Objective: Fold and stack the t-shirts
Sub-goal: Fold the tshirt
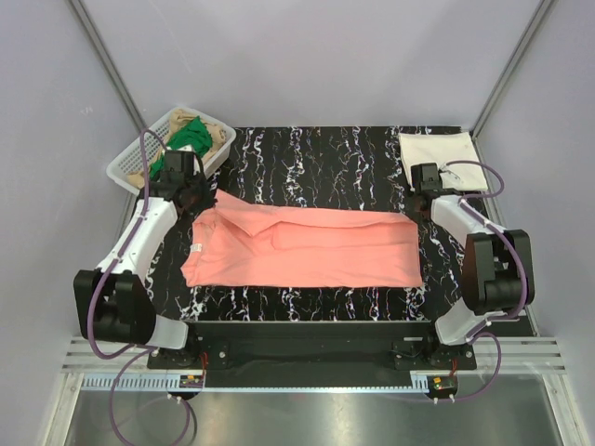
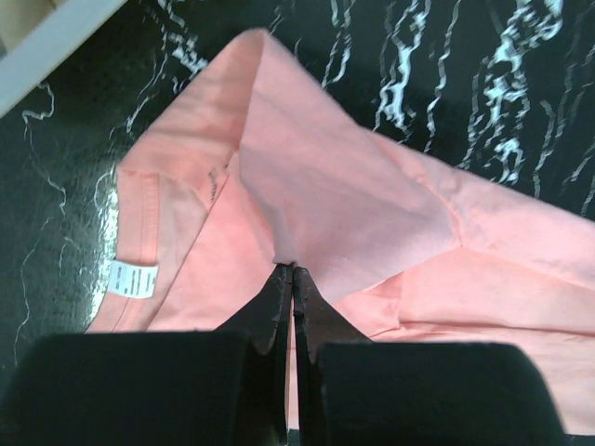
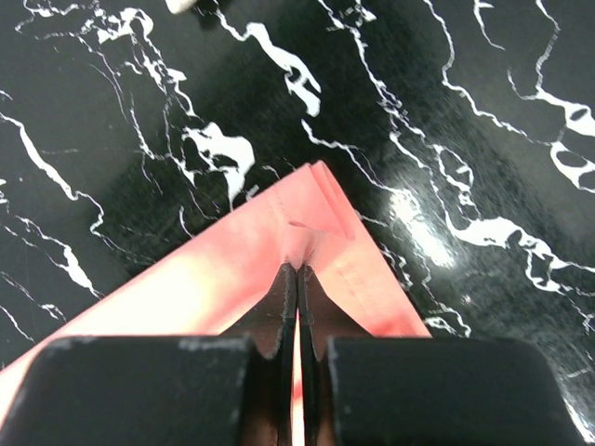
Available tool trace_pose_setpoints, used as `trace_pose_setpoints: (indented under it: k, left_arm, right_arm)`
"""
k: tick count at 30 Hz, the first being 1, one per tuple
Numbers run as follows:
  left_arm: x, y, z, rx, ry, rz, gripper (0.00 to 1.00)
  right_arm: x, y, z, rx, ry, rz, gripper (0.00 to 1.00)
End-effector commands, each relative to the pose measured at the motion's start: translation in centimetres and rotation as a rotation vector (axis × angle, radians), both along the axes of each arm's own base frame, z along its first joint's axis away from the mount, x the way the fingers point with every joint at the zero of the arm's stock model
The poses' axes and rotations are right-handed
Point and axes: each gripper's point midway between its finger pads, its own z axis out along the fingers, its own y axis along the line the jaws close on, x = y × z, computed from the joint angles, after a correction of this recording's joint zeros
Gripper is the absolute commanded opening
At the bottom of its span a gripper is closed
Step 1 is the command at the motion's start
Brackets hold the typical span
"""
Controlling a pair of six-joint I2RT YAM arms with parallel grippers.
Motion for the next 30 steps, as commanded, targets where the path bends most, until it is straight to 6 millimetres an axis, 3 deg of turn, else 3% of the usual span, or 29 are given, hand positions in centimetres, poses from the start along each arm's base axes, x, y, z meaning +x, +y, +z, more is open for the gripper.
trace_pose_setpoints:
  k: [1,5,16,26,30]
  left_arm:
    - [-1.2,0.4,-0.5,0.005,0.009,-0.018,0.0]
    - [-1.9,1.0,-1.1,0.01,0.022,0.002,0.0]
    - [-2.8,1.7,1.0,0.026,-0.022,0.017,0.0]
    - [-5.2,2.0,-0.3,0.02,0.008,0.016,0.0]
    - [-6.4,1.8,-2.5,0.008,0.064,0.012,0.0]
  right_arm:
    - [-0.3,-0.2,1.4,-0.001,-0.051,0.009,0.0]
    - [-0.9,-0.5,0.9,-0.02,-0.035,0.008,0.0]
    - [-1.7,-0.6,1.1,-0.029,-0.035,0.029,0.0]
    - [-2.8,-0.5,0.3,-0.018,-0.018,0.025,0.0]
    - [-3.1,-0.4,-0.3,-0.015,0.0,0.03,0.0]
